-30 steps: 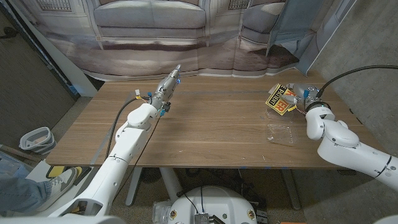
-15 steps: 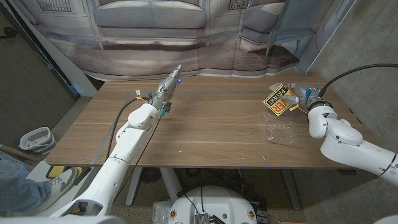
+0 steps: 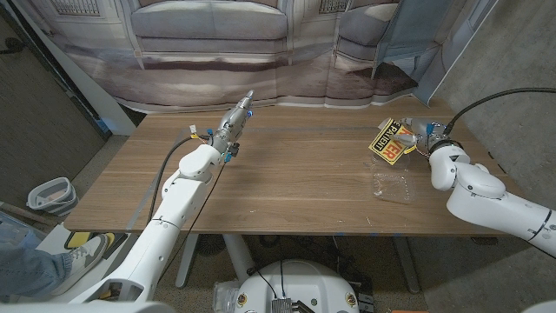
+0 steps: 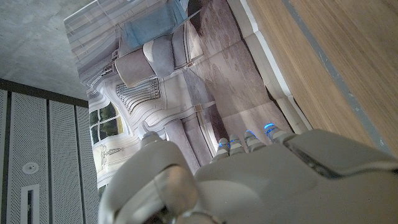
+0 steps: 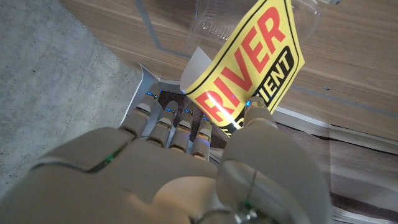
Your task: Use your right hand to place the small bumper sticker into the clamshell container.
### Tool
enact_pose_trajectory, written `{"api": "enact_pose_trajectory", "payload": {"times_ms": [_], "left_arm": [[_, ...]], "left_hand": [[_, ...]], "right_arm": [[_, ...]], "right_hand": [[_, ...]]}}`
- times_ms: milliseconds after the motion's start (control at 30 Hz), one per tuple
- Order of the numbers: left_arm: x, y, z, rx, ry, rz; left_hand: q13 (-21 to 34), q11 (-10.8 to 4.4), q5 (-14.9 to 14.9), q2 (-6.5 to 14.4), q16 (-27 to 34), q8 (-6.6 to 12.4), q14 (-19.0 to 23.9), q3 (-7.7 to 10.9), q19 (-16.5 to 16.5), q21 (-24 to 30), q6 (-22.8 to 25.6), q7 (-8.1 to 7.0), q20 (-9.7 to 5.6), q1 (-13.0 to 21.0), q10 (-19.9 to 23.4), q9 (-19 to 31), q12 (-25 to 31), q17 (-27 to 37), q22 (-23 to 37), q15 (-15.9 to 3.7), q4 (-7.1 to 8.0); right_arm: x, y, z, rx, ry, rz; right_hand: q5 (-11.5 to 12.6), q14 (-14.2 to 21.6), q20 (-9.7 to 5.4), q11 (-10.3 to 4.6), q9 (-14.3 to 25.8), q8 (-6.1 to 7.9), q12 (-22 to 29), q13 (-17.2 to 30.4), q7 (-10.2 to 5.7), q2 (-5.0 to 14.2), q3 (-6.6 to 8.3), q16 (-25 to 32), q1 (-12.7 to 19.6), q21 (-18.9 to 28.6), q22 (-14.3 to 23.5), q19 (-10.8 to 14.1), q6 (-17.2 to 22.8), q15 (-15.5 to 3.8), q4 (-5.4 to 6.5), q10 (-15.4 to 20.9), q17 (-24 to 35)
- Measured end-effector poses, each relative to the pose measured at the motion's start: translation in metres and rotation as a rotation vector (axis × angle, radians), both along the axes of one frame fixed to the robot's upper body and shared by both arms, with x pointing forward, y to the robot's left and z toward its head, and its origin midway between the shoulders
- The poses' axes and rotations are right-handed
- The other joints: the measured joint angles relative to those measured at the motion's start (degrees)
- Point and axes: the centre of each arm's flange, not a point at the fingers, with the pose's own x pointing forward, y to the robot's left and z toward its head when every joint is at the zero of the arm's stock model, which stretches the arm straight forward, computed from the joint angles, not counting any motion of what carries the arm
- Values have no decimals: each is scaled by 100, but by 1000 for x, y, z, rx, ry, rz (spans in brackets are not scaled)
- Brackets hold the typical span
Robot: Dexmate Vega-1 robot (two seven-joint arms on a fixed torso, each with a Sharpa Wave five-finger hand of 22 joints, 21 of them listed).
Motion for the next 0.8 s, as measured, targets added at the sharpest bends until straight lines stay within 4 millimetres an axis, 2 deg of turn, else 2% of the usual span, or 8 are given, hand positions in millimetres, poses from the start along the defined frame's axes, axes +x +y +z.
{"api": "enact_pose_trajectory", "payload": {"times_ms": [333,633,800], "left_arm": [[4,1,0,2,7,0],[7,1,1,4,5,-6],[8,1,2,4,2,-9]], "left_hand": [[0,0,0,0,0,0,0,0,0,0,0,0,0,0,0,0,0,0,0,0,0],[0,0,0,0,0,0,0,-24,0,0,0,0,0,0,0,0,0,0,0,0,25],[0,0,-22,0,0,0,0,-24,0,0,0,0,0,0,0,0,0,0,0,0,25]], "right_arm": [[4,-1,0,15,29,1],[6,-3,1,27,56,2],[6,-4,1,32,67,2]], "right_hand": [[0,-123,58,46,1,0,0,0,41,-53,-96,0,-189,-26,-5,-125,-98,61,63,-107,-11],[45,-297,164,105,1,0,0,-1,86,-244,-268,0,-464,-48,-26,-226,-284,174,146,-308,-11],[78,-328,205,113,-27,0,0,-1,113,-282,-302,0,-554,-49,-26,-266,-354,205,175,-378,-11]]}}
